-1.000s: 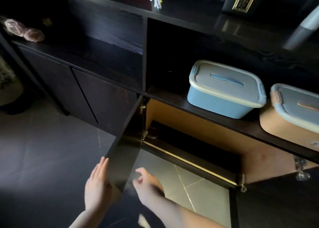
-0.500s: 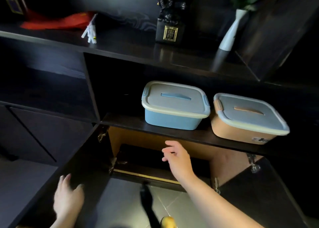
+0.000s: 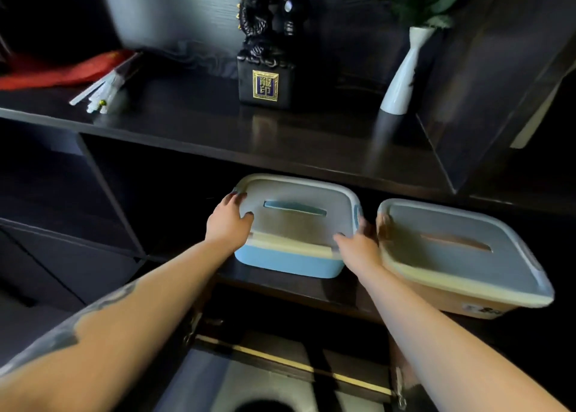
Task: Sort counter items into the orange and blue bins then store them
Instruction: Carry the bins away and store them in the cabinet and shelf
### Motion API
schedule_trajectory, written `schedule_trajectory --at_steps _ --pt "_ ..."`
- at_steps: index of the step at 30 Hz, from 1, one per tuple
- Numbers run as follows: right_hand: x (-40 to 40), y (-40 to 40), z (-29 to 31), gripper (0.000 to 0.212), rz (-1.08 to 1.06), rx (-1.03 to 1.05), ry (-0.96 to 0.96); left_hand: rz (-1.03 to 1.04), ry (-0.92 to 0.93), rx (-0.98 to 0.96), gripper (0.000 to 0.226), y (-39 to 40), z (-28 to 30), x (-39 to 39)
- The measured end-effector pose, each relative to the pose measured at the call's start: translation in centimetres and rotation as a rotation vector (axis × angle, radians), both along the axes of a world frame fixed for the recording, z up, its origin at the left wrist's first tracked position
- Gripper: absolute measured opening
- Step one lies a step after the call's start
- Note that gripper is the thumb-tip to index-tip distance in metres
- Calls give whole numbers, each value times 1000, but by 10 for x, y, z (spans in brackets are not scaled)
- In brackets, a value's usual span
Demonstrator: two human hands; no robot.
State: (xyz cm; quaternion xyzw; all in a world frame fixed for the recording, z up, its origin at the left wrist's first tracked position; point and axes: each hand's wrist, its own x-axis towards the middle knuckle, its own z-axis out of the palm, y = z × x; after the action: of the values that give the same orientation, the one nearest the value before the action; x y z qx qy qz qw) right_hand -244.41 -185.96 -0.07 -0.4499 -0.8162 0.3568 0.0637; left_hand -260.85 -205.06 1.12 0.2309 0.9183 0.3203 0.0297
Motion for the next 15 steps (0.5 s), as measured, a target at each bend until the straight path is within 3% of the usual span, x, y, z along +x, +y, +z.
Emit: schedule_trajectory --at_steps 4,10,15 --pt "-20 21 -14 78 -40 -72 -7 52 -145 -85 63 10 -20 -18" --pt "-32 32 -29 79 -198 -64 96 193 -306 132 74 9 -36 -28" --pt "-30 19 -33 77 -272 -76 187 226 -360 183 66 6 -37 -49"
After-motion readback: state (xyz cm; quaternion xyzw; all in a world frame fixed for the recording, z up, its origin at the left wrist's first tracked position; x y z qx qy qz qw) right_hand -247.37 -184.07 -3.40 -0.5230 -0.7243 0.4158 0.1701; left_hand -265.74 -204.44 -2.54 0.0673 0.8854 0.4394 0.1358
